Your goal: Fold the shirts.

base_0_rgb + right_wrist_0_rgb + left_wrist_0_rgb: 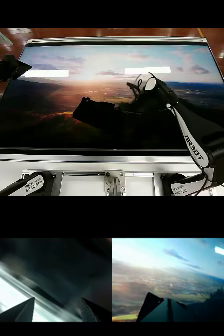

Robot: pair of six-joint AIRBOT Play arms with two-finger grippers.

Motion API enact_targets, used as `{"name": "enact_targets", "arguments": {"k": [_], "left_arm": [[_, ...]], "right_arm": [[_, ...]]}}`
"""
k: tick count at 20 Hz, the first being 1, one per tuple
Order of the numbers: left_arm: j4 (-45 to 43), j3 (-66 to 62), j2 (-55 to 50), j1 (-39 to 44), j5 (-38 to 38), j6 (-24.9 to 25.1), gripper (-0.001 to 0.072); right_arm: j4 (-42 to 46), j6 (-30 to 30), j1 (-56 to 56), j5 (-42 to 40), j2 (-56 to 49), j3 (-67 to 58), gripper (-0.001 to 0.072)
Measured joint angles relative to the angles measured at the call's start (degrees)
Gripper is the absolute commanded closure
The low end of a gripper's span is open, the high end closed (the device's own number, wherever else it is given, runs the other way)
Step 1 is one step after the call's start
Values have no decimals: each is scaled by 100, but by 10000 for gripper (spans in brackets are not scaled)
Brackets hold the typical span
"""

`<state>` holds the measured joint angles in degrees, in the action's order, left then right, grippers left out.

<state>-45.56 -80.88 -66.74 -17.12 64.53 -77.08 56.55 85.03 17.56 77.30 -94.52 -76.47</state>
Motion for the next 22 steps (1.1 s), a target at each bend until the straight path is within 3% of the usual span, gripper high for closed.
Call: {"name": "enact_targets", "arguments": {"k": [3, 9, 10, 11, 12, 17, 22], "left_arm": [[7, 2, 0, -17, 50, 9, 669], [13, 2, 0, -33, 103, 9, 669], [13, 2, 0, -33, 105, 9, 669], [13, 2, 0, -33, 105, 9, 669], [13, 2, 0, -33, 107, 9, 669], [15, 2, 0, -33, 114, 9, 668], [15, 7, -4, -33, 114, 9, 669]], "right_arm": [[420, 184, -260, 184, 59, 577, 27], [-756, -31, -44, -1021, -251, 1178, 31], [-1034, -116, 4, -1231, -313, 1204, 123], [-1233, -181, 42, -1403, -356, 1224, 411], [-1403, -229, 70, -1561, -391, 1237, 621], [-2065, -741, 35, -1845, -319, 1071, 635], [-1749, -916, -767, -1405, 310, 31, 635]]}}
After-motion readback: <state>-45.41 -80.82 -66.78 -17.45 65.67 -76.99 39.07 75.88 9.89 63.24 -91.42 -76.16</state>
